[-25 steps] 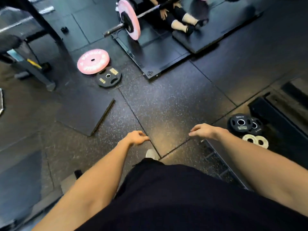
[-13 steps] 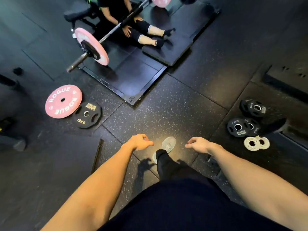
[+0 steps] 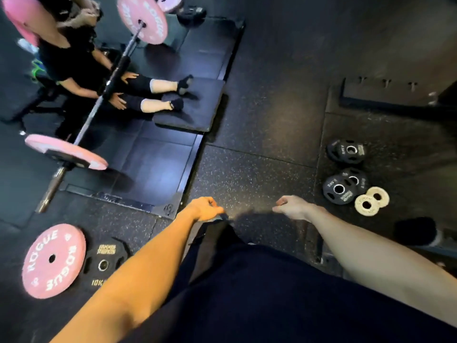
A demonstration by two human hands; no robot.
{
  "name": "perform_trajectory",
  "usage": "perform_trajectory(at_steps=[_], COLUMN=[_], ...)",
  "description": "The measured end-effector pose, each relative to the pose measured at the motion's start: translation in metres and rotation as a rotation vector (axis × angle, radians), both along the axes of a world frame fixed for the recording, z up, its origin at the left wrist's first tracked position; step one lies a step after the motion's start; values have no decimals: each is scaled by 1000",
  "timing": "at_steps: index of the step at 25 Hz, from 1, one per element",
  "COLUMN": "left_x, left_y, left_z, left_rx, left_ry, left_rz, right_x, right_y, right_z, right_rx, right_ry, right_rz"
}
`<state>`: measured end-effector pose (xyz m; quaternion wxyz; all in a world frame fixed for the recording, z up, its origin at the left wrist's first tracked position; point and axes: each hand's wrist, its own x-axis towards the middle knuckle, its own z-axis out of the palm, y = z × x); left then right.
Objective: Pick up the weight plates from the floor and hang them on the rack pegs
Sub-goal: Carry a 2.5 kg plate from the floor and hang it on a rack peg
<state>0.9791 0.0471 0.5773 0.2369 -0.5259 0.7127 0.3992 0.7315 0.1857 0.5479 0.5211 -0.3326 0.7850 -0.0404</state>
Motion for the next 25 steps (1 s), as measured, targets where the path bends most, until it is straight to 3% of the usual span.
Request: perform_trajectory(at_steps=[7, 13, 20, 25], left_x=[-147, -320, -501, -607], left_y=[-148, -241, -232, -191], left_z=[-25, -23, -22, -37], left_rx=[20, 87, 126, 81], left_ry=[-8, 5, -133, -160], left_rz=[-350, -716, -1121, -1273], right_x=[-86, -165, -225, -266], right_y=[-65, -99, -64, -29], right_z=[-13, -6, -11, -33], right_rx=[32, 69, 86, 93], right_ry=[9, 46, 34, -21], right_rz=[-279, -662, -1118, -1354])
